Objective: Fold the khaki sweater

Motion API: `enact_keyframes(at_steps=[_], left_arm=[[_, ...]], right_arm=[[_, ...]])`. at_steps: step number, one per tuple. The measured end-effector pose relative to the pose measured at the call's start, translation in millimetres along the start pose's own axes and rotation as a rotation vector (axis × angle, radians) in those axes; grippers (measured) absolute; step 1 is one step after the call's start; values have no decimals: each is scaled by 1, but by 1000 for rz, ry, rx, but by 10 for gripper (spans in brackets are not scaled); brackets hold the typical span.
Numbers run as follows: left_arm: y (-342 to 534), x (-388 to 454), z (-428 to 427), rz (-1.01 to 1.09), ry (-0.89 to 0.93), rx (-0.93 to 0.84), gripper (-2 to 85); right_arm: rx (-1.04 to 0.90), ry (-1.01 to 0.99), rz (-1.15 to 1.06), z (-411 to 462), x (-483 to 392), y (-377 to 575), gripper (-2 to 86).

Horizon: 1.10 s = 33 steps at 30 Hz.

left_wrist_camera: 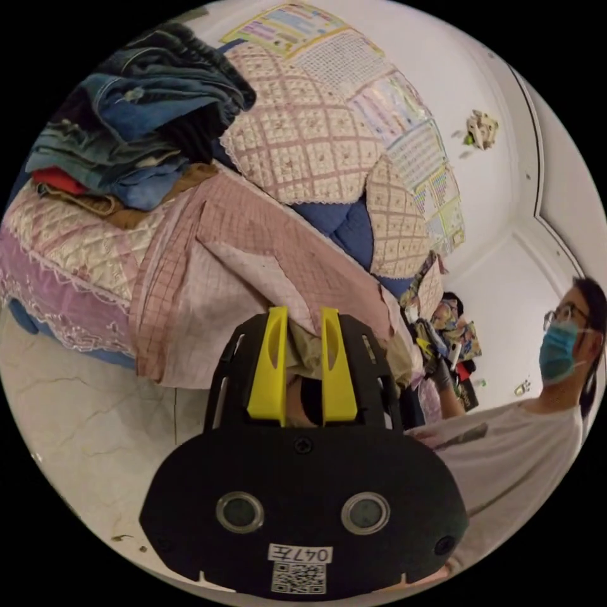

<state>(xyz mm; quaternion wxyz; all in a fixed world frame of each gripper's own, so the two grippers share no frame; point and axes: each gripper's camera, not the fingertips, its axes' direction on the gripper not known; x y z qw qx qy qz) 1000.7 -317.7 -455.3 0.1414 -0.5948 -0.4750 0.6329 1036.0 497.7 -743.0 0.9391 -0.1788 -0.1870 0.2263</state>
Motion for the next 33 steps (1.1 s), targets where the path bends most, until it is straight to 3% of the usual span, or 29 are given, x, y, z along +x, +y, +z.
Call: enact_keyframes(at_steps=[4,8,13,19,25,30,33], left_arm=[[-22,26,16,39,-167,-21,95],[-44,71,87,135,-425,-159,111],[-46,86,160,158,-412,-263,118],[-29,81,183,211,-655,-317,7],[-13,65,163,197,-549,-208,-9],[-13,21,123,76,-256,20,-10],[-18,8,121,73,-201,54,-10]], right_arm=[[-78,76,-101,19,-20,-38,49],[-77,121,-149,32,-31,-56,35],[-98,106,-146,49,-25,-66,28],[-67,104,-118,49,-2,-74,17],[-71,268,72,68,59,-105,31],[-94,394,174,98,120,-168,65],[-204,476,193,138,159,-213,97]])
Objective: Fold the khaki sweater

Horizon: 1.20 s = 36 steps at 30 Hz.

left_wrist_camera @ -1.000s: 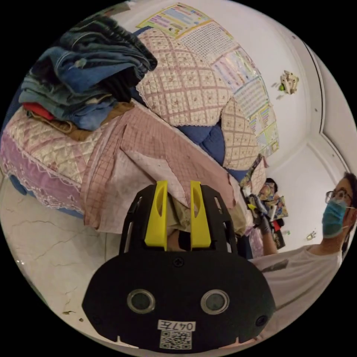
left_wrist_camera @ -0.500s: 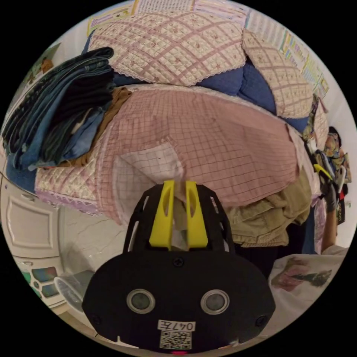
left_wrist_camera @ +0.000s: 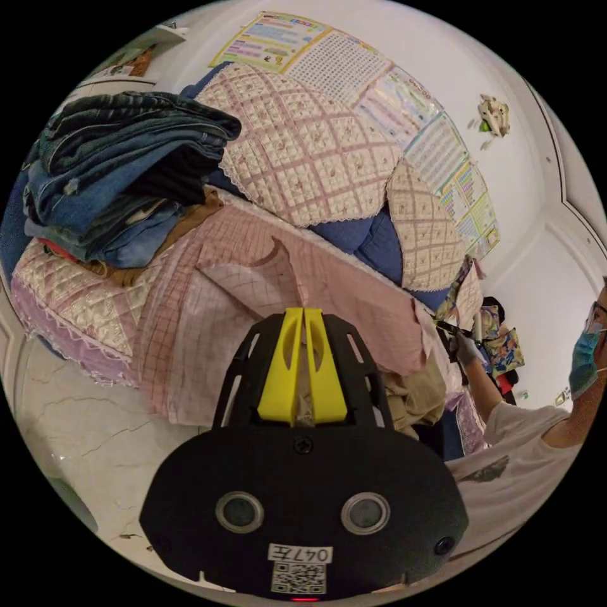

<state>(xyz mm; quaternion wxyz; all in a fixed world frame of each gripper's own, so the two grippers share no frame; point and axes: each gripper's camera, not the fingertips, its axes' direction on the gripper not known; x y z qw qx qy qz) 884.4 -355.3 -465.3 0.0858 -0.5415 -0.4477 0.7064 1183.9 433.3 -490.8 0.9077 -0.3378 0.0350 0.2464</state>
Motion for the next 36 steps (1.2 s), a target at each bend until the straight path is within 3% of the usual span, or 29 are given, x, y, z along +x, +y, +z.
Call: enact_keyframes(at_steps=[4,7,13,19,23,27,32,36], left_arm=[[-14,-5,14,36,-9,20,-10],[-37,-10,30,61,7,60,-10],[-134,-18,86,118,-49,165,-10],[-276,2,233,237,-240,196,-10],[-337,-6,382,284,-414,96,-10],[-345,-55,503,247,-502,-64,-9],[-348,-120,579,107,-477,-256,-6],[-384,-165,577,-36,-333,-310,12]], right_arm=[[-190,86,48,68,13,-63,129],[-306,117,16,100,23,-83,32],[-144,200,104,62,83,-106,-7],[186,53,332,22,149,-138,-9],[144,88,418,64,167,-154,-8],[61,126,439,109,173,-150,-7],[31,109,462,125,179,-137,-1],[10,16,461,113,185,-132,29]])
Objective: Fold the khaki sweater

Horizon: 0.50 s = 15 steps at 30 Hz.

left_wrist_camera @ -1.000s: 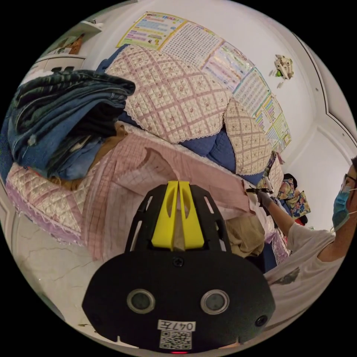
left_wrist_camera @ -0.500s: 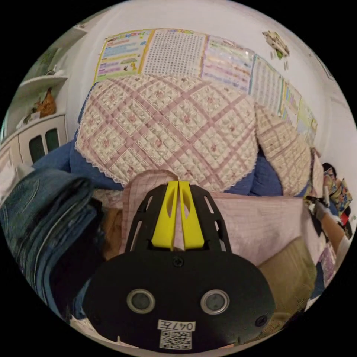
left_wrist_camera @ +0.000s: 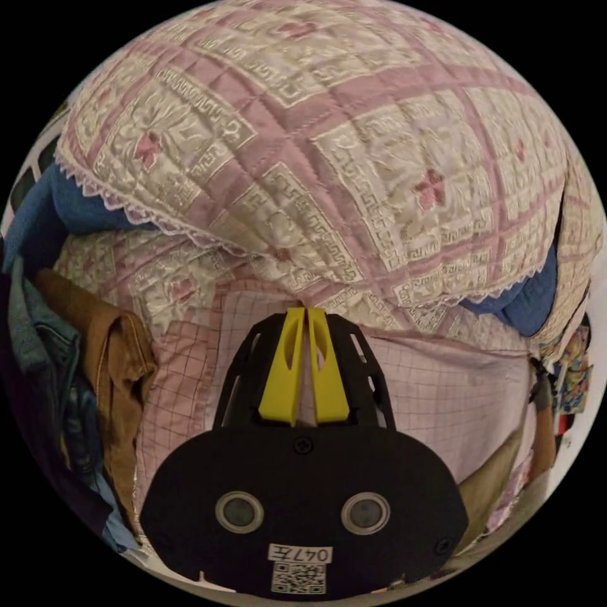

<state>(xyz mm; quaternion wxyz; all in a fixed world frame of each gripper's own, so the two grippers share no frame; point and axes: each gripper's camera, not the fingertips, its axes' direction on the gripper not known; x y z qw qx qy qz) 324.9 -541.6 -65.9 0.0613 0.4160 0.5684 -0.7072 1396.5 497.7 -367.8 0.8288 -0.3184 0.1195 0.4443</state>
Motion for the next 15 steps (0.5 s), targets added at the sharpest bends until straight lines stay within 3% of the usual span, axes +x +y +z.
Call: enact_keyframes(at_steps=[3,7,12,15], left_arm=[[-11,-27,-40,-58,76,47,42],[-15,-11,-121,35,6,97,88],[31,51,-270,338,-176,244,128],[46,53,-328,327,-157,180,142]], right_arm=[[16,-194,69,-22,12,9,97],[211,-348,141,-86,26,46,104],[388,-244,43,-173,14,113,84],[410,-204,-103,-213,-10,167,73]])
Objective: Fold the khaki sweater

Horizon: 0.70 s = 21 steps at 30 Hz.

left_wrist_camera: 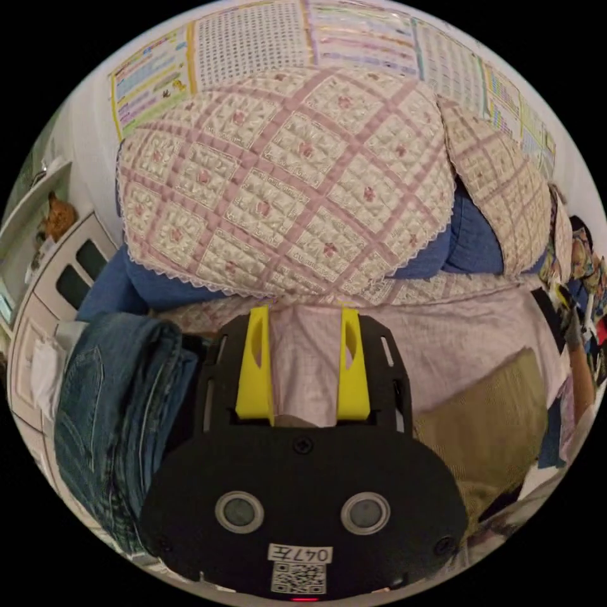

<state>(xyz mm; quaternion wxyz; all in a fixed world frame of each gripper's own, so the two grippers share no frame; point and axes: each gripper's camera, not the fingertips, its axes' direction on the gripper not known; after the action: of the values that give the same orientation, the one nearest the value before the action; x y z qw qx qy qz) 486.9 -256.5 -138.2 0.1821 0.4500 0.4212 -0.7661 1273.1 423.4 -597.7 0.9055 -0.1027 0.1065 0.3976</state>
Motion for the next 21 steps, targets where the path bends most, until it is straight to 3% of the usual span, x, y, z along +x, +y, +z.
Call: enact_keyframes(at_steps=[6,9,14,21], left_arm=[[141,1,-162,86,352,299,77],[231,-11,-202,24,405,382,41],[327,-68,-218,-185,379,323,10],[361,-157,-214,-475,447,149,94]], right_arm=[[43,2,-340,-107,-83,150,33],[81,85,-428,-150,-111,242,2],[-43,78,-399,-179,-143,338,-9],[-70,-87,-433,-197,-190,348,-2]])
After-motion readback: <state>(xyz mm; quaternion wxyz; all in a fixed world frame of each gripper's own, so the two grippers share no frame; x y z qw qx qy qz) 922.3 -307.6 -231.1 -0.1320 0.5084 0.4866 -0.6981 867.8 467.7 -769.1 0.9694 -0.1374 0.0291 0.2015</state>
